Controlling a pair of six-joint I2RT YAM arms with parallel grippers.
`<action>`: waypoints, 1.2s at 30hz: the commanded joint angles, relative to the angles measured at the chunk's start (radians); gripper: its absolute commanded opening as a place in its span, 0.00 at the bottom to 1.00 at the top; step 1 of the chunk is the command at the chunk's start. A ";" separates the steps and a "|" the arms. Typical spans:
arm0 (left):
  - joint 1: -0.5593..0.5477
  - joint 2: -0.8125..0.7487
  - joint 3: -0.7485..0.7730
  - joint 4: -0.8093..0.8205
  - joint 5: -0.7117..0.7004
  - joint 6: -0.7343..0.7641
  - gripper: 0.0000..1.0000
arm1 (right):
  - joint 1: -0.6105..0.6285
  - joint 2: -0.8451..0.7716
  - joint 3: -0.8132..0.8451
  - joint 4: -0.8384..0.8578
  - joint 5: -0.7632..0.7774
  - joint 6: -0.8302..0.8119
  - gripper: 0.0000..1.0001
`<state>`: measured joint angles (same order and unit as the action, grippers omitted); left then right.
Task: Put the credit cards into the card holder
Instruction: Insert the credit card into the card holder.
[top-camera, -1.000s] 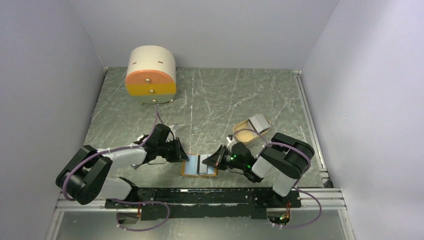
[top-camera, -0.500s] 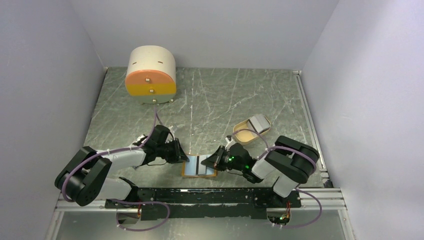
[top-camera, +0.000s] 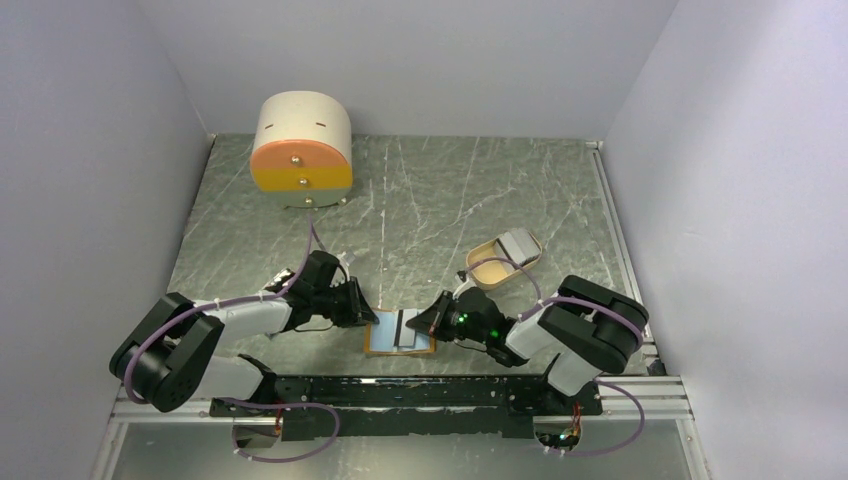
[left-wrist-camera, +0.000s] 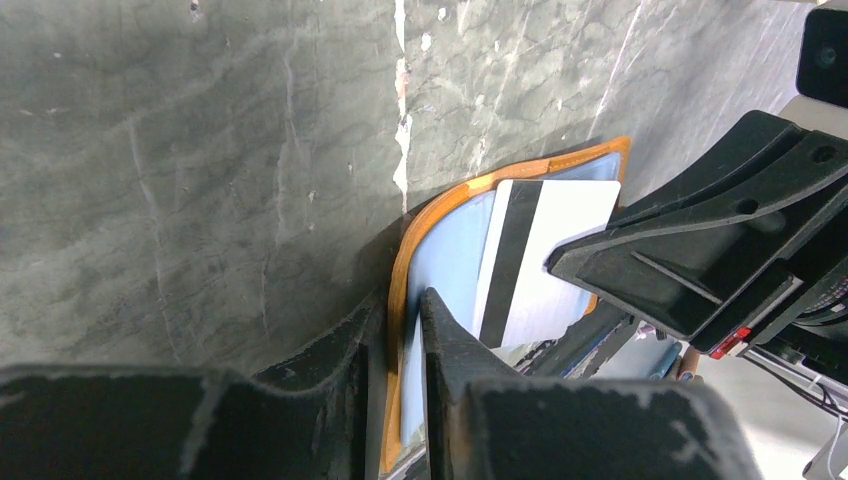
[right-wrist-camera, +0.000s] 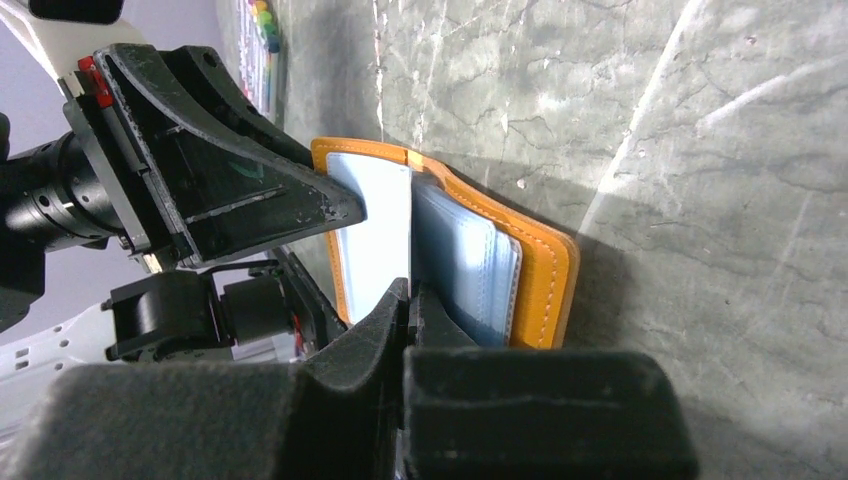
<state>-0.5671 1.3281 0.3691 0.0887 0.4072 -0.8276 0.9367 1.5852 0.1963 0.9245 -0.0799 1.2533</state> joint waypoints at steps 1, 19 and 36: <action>0.003 -0.011 -0.017 0.017 0.015 -0.005 0.22 | 0.005 0.022 -0.006 -0.011 0.034 -0.004 0.00; 0.003 -0.005 -0.015 0.025 0.010 -0.005 0.22 | 0.029 -0.069 0.065 -0.297 0.052 -0.077 0.17; 0.003 -0.005 -0.012 0.022 0.002 -0.004 0.22 | 0.035 -0.049 0.048 -0.329 0.005 -0.067 0.07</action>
<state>-0.5671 1.3258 0.3595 0.1017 0.4084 -0.8314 0.9600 1.5379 0.2836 0.6952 -0.0795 1.1954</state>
